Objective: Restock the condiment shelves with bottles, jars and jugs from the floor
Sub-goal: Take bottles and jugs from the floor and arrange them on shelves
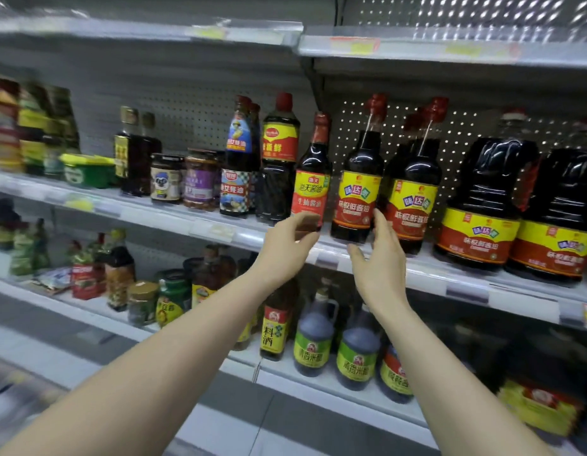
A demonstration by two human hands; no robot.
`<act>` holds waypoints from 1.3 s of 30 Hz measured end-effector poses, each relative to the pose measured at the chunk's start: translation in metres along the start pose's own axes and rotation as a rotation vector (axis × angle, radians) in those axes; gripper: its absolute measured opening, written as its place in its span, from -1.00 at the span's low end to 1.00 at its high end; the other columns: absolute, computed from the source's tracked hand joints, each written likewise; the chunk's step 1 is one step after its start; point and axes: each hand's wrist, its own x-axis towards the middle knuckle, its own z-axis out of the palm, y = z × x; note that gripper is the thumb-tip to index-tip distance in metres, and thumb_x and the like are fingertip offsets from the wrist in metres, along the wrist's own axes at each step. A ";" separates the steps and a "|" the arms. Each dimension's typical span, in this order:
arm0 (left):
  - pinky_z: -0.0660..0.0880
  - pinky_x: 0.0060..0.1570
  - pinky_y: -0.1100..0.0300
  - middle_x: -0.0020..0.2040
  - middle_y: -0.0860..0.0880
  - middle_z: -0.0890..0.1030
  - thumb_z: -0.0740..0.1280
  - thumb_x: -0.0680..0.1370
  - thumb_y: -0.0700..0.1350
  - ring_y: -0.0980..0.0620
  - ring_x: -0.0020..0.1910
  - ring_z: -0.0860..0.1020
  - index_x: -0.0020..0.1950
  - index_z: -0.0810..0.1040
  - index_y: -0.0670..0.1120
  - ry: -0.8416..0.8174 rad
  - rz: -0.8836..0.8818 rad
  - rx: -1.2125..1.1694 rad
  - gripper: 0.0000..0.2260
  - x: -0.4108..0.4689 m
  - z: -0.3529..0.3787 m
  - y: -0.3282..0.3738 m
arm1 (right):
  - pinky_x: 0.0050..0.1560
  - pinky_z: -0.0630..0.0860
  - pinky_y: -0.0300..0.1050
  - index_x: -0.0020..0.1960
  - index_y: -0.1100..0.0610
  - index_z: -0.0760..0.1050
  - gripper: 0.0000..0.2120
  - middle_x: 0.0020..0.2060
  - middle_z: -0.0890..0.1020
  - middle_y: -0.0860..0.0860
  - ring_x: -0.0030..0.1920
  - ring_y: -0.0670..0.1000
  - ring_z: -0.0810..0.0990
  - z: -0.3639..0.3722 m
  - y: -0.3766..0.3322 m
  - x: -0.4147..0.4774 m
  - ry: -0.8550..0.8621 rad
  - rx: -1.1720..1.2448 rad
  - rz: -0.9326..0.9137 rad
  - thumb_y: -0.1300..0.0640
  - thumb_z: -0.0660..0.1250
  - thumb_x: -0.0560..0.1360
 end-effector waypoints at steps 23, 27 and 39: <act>0.51 0.22 0.06 0.17 0.02 0.65 0.40 0.53 -0.18 0.09 0.16 0.59 0.31 0.56 -0.07 -0.244 0.008 0.022 -0.66 -0.139 -0.100 -0.106 | 0.40 0.41 0.07 0.54 0.15 0.29 -0.41 0.43 0.47 0.08 0.44 0.06 0.44 0.083 -0.063 -0.186 -0.039 -0.094 0.121 0.21 0.39 0.56; 0.49 0.16 0.33 0.18 0.02 0.63 0.39 0.54 -0.22 0.09 0.15 0.59 0.31 0.55 -0.11 -0.319 -0.051 -0.029 -0.66 -0.176 -0.089 -0.140 | 0.34 0.45 0.12 0.52 0.16 0.31 -0.45 0.39 0.51 0.07 0.38 0.08 0.48 0.097 -0.041 -0.231 -0.081 -0.113 0.196 0.20 0.36 0.57; 0.53 0.21 0.05 0.16 0.07 0.61 0.40 0.53 -0.20 0.10 0.16 0.58 0.31 0.53 -0.03 -0.477 -0.429 -0.066 -0.65 -0.301 -0.024 -0.253 | 0.37 0.44 0.10 0.52 0.12 0.32 -0.44 0.39 0.51 0.08 0.38 0.05 0.49 0.142 0.065 -0.366 -0.273 -0.124 0.522 0.25 0.38 0.56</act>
